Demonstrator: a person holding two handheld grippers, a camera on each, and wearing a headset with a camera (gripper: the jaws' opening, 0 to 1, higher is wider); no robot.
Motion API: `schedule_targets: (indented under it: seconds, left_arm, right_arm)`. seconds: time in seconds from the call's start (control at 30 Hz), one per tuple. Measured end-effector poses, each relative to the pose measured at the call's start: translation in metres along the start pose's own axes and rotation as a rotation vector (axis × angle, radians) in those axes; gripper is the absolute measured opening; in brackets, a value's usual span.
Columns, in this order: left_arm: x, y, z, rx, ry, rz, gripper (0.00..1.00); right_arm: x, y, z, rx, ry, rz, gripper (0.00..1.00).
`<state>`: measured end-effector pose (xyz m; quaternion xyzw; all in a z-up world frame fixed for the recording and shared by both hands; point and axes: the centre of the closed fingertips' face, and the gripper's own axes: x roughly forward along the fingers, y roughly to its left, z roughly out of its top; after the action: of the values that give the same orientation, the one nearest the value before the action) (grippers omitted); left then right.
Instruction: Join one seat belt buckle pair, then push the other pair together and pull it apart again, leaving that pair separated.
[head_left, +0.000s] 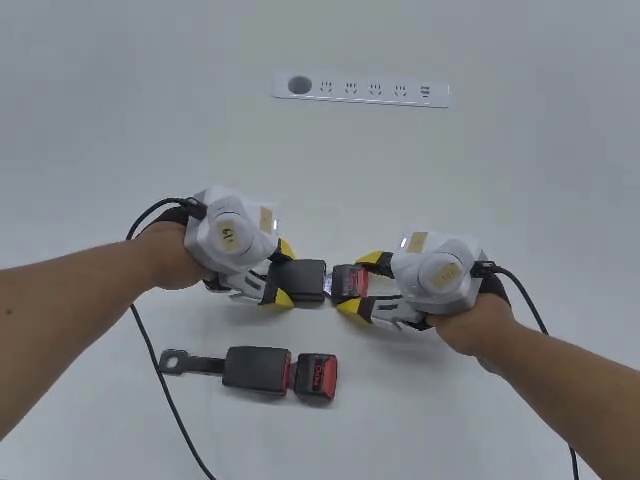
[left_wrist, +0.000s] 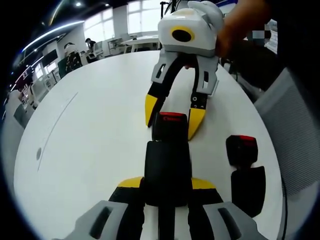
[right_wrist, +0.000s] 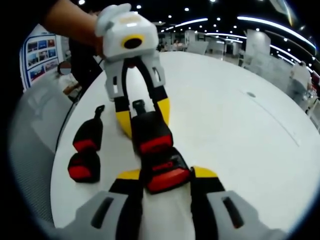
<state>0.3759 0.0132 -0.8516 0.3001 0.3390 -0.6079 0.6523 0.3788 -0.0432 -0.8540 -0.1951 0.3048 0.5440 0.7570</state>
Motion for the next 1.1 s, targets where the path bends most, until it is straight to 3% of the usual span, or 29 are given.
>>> schedule_targets:
  seconds: [0.7, 1.1]
  left_arm:
    - [0.003, 0.004, -0.005, -0.011, 0.006, 0.000, 0.34]
    - [0.003, 0.004, -0.006, -0.016, 0.022, -0.007, 0.34]
  right_arm:
    - [-0.017, -0.008, -0.016, -0.028, -0.009, 0.017, 0.37]
    - [-0.045, -0.017, -0.043, -0.011, -0.022, 0.004, 0.37]
